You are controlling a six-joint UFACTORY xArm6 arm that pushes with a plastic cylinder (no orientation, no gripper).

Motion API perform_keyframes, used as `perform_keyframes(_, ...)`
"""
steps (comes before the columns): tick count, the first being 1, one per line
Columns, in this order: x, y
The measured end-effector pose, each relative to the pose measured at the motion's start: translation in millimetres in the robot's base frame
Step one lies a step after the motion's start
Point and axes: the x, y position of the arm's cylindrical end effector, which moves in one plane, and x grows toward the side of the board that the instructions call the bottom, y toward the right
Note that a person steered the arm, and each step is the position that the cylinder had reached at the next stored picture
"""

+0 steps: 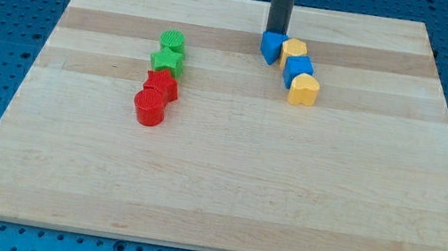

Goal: Separate the triangle from the hexagon

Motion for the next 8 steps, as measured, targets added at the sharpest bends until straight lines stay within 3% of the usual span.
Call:
perform_keyframes(3,30.3,-10.1)
perform_keyframes(7,132.2,-24.6)
perform_keyframes(8,123.9,-29.0)
